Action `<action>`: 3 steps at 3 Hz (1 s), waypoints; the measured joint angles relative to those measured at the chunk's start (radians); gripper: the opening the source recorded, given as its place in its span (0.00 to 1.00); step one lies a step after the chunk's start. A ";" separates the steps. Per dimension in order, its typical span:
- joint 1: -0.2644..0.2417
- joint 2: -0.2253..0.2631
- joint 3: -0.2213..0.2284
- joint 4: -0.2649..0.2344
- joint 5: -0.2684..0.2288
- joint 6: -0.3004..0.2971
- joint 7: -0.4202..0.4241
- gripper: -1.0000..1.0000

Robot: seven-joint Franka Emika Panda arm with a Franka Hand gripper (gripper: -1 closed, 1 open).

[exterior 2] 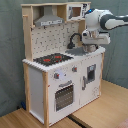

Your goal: Play with the kitchen

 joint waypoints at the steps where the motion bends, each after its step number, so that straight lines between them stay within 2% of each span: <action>1: -0.010 0.013 -0.042 -0.003 -0.079 0.056 0.033 0.00; 2: -0.012 -0.018 -0.110 -0.003 -0.111 0.132 0.034 0.00; 3: -0.012 -0.065 -0.170 -0.003 -0.113 0.201 0.043 0.00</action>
